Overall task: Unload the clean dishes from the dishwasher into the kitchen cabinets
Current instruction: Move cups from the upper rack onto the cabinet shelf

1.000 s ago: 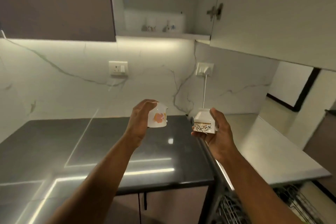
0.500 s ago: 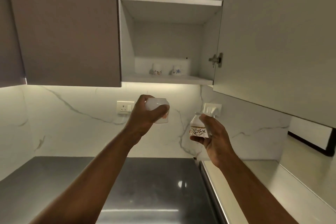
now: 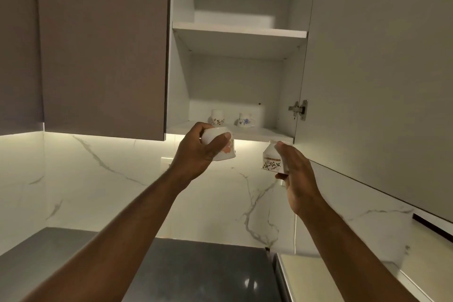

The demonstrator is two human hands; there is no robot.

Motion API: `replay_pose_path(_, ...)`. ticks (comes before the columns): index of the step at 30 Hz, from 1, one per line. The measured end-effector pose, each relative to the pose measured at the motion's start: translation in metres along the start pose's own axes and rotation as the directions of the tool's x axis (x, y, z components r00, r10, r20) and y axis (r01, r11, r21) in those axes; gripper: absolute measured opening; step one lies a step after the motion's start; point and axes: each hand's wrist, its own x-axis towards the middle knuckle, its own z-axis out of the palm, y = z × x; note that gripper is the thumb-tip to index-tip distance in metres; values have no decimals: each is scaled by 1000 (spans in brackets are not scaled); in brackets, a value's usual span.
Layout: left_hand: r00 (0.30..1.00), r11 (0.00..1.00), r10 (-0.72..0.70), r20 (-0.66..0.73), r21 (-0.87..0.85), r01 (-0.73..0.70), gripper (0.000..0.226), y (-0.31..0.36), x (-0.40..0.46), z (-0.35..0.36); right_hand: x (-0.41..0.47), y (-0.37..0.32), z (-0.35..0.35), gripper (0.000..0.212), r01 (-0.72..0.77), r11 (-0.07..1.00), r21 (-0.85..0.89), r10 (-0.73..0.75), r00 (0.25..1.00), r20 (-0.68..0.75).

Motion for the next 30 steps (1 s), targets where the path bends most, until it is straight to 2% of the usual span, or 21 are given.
replay_pose_path(3, 999, 999, 31, 26, 32, -32, 50, -3, 17, 4, 16, -12, 2, 82, 46, 999, -20, -46, 999, 9)
replay_pose_path(4, 998, 997, 54, 33, 44, -56, 49, -4, 25, 7, 24, -14, 2, 78, 70, 997, -26, -70, 997, 14)
replay_pose_path(8, 992, 985, 112, 50, 124, -118, 56, -10, 46, 10, 45, -24, 6, 38, 121, 992, -23, -120, 993, 15)
replay_pose_path(14, 982, 963, 179, 57, 195, -187, 44, -24, 96, 15, 96, -23, 10, 22, 168, 982, -85, -169, 986, 2)
replay_pose_path(19, 972, 931, 225, 69, 279, -235, 41, -40, 132, 17, 132, -22, 15, 28, 189, 956, -226, -192, 981, 10)
replay_pose_path(30, 981, 924, 173, 84, 331, -191, 43, -91, 182, 47, 195, 11, 24, 36, 170, 851, -496, -177, 984, 32)
